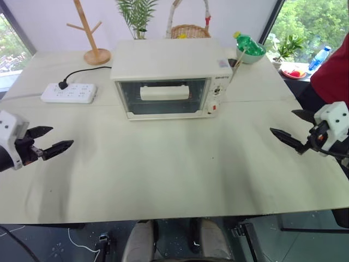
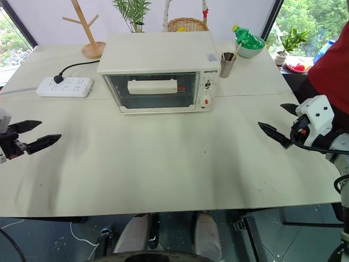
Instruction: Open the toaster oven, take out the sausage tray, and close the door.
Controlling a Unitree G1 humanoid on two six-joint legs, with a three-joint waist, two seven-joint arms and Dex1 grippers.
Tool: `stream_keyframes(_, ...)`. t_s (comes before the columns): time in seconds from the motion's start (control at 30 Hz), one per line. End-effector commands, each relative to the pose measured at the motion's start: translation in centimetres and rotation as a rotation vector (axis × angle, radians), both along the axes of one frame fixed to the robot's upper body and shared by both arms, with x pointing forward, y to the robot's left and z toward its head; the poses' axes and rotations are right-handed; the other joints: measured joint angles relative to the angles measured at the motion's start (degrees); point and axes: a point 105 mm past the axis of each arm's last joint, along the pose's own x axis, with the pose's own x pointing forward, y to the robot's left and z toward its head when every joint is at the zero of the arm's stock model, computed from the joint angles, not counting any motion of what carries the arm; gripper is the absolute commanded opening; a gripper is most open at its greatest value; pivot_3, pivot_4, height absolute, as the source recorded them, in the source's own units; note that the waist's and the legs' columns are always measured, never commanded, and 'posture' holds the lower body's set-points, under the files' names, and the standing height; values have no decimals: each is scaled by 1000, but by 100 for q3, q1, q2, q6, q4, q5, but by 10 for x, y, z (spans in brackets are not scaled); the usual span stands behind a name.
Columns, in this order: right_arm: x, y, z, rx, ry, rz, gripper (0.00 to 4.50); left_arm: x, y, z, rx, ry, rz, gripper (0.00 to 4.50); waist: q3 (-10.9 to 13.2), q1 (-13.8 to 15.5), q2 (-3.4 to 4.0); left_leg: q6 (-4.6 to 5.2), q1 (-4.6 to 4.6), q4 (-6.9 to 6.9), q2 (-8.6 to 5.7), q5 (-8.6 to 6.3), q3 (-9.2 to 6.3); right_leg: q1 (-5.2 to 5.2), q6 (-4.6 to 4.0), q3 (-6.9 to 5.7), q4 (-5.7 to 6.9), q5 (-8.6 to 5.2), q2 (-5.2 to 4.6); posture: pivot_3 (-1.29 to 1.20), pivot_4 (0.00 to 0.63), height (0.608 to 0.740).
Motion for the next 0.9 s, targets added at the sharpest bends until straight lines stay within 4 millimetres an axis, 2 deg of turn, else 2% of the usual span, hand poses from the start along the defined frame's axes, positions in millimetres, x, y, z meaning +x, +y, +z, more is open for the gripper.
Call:
stream_keyframes(0.03,-2,-1,10,-18,-46,-3,4492,0,-1,15,31,-47,-19,4500,0,0,0,0,0,0,-1,0,0,0,0,0,0,0,0,0,150,740)
stream_keyframes(0.43,-6,5,11,17,-23,15,4492,3,-3,17,-14,-54,-22,4500,0,0,0,0,0,0,-4,0,0,0,0,0,1,0,2,0,150,740)
stream_keyframes(0.57,-5,17,18,31,-23,53,4492,11,-20,34,-75,-98,-81,4500,0,11,0,0,0,1,-4,0,0,0,1,0,1,0,2,0,150,740)
stream_keyframes(0.67,-5,37,27,59,-2,129,4492,16,-42,54,-164,-128,-194,4500,1,6,-2,0,-1,5,-5,0,-1,2,2,0,2,2,2,0,150,740)
stream_keyframes(0.73,-7,51,31,61,14,187,4492,19,-51,61,-177,-136,-242,4500,1,3,-1,0,0,7,-6,0,-1,2,4,1,4,3,2,0,150,740)
stream_keyframes(0.9,-19,111,35,64,51,422,4492,21,-89,77,-137,-113,-459,4500,2,-12,-3,0,0,5,-2,0,-5,1,13,1,5,8,20,0,150,740)
